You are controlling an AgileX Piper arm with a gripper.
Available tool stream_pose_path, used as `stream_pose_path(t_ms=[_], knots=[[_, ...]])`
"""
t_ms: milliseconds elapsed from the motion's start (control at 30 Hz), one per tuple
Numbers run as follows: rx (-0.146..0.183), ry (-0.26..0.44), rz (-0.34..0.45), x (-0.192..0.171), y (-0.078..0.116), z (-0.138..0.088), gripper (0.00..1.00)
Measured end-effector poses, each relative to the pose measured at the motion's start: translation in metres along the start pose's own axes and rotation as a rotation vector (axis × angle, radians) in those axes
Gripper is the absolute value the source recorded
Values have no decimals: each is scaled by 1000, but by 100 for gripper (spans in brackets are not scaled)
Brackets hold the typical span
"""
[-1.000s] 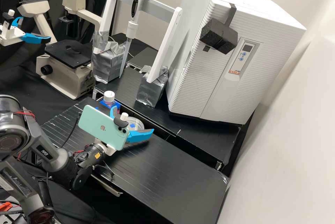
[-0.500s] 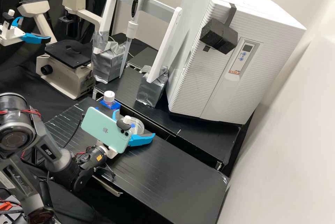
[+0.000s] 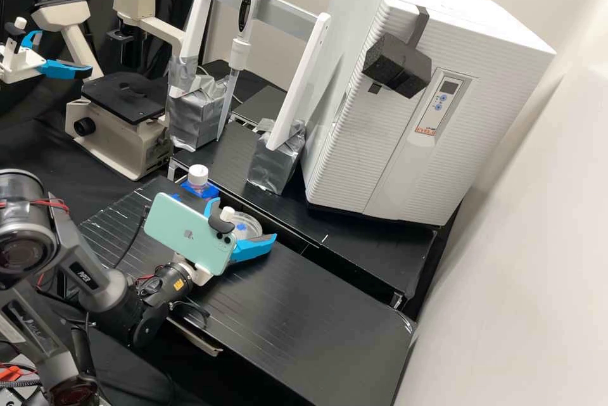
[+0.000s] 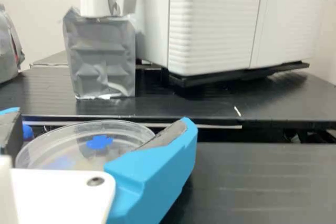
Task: Open the lid
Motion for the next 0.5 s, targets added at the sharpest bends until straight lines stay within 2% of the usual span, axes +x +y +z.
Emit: stream_pose_path(t_ms=[433,500], knots=[[-9,14,-4,-1,0,-2,0],[-2,21,-2,-1,1,-4,0]])
